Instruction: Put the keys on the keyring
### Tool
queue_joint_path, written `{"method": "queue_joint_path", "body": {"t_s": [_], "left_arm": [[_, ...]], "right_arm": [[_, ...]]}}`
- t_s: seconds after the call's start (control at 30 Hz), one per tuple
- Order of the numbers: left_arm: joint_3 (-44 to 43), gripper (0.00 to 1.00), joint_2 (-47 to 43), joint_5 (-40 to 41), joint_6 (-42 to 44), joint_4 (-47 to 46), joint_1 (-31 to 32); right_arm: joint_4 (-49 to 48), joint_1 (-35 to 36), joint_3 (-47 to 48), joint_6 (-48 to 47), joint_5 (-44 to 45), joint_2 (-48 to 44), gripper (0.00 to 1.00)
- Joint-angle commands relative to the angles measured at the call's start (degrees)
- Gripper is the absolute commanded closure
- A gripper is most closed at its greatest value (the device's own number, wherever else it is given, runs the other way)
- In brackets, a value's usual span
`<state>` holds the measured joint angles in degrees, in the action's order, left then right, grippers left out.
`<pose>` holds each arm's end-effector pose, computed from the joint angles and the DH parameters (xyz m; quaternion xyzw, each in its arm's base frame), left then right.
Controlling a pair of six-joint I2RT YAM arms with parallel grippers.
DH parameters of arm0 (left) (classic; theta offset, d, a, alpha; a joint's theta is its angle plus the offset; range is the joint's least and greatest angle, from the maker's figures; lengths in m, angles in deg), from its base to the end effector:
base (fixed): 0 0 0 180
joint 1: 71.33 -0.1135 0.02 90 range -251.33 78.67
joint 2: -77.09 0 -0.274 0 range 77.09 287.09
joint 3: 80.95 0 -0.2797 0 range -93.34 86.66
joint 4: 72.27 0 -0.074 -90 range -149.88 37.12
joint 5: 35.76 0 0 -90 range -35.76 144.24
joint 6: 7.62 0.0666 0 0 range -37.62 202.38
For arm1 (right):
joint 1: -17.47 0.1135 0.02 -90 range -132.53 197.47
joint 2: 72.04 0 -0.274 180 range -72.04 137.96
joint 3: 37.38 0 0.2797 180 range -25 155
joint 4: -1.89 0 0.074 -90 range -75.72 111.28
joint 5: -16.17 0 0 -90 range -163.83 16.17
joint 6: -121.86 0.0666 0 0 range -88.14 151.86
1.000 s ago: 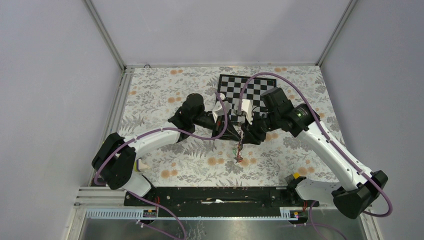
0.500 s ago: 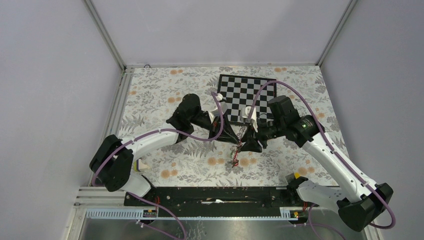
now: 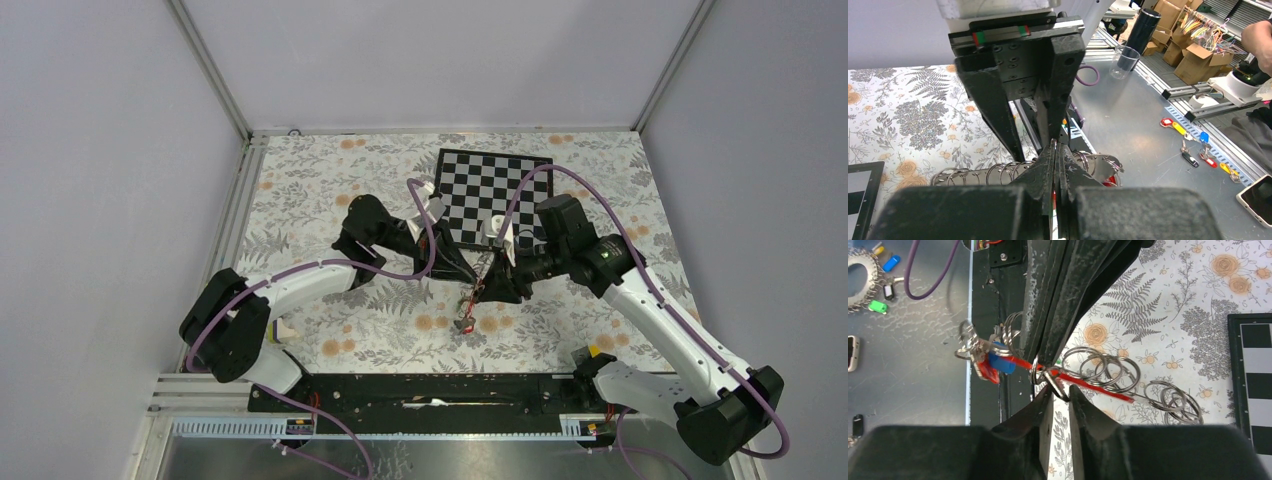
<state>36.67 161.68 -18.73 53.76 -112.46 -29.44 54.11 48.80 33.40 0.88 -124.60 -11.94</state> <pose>0.2121 -0.2758 0.3094 0.5324 0.4140 -0.6609 0.3293 0.1826 0.1716 0.3259 -0.5768 0.6140 0.3921 0.3696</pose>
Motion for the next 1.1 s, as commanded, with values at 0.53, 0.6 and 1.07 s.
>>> {"method": "queue_joint_path", "body": {"t_s": [0.53,0.6,1.07], "left_arm": [[2.42,1.00,0.40,6.09,-1.04,-5.96,-0.38],[2.68,1.00,0.18,5.97,-0.84,-6.00,-0.64],[2.80,1.00,-0.97,5.90,0.26,-4.58,-2.30]], "right_arm": [[-3.99,-0.60,-0.24,3.02,-3.05,1.41,1.00],[-4.14,-0.86,-0.69,2.99,-2.81,0.74,1.00],[-4.21,-2.60,-2.42,2.86,-0.74,-2.51,1.00]]}}
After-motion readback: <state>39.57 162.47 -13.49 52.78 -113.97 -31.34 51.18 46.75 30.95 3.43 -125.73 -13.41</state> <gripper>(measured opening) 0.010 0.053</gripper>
